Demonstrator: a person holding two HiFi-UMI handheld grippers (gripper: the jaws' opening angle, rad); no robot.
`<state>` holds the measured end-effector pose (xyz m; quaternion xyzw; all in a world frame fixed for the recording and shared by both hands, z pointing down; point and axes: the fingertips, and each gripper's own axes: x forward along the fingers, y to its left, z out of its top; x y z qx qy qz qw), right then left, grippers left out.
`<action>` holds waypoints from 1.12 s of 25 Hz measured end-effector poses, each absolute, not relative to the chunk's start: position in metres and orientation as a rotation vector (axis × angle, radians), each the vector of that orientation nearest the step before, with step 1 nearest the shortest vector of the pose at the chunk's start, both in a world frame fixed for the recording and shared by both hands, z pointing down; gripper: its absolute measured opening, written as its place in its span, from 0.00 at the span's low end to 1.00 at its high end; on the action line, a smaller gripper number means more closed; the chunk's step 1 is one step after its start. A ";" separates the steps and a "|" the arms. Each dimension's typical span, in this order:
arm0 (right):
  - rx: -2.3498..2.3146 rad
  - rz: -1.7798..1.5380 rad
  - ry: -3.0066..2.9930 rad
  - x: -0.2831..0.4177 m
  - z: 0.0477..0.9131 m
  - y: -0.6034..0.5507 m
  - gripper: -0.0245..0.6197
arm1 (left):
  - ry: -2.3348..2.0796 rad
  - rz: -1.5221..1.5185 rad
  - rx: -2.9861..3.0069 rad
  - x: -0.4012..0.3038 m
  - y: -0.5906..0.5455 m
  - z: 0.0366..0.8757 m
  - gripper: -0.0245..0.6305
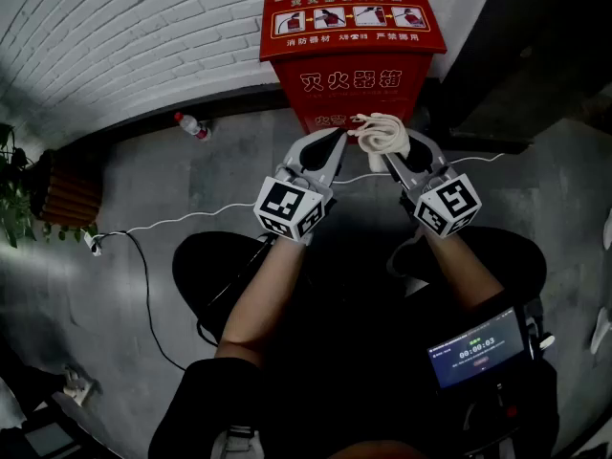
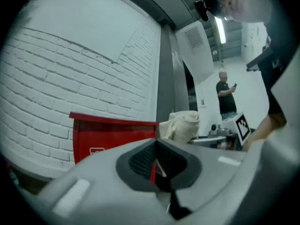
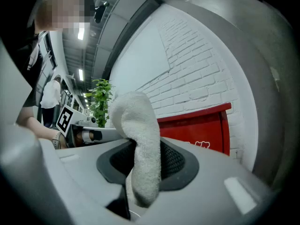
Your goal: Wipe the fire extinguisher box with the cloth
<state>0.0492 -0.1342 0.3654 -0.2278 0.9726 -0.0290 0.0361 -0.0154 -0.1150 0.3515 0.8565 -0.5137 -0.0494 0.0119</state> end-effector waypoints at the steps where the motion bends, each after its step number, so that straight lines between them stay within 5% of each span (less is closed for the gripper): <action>1: -0.701 -0.088 2.988 0.049 0.364 -0.134 0.21 | -1.605 -0.152 2.671 -0.016 -0.114 0.350 0.04; 14: -0.702 -0.038 3.028 0.046 0.307 -0.159 0.21 | -1.631 -0.168 2.737 -0.016 -0.123 0.288 0.04; 28: -0.761 0.284 3.109 0.095 0.137 -0.254 0.21 | -1.707 -0.179 2.844 -0.017 -0.200 0.140 0.04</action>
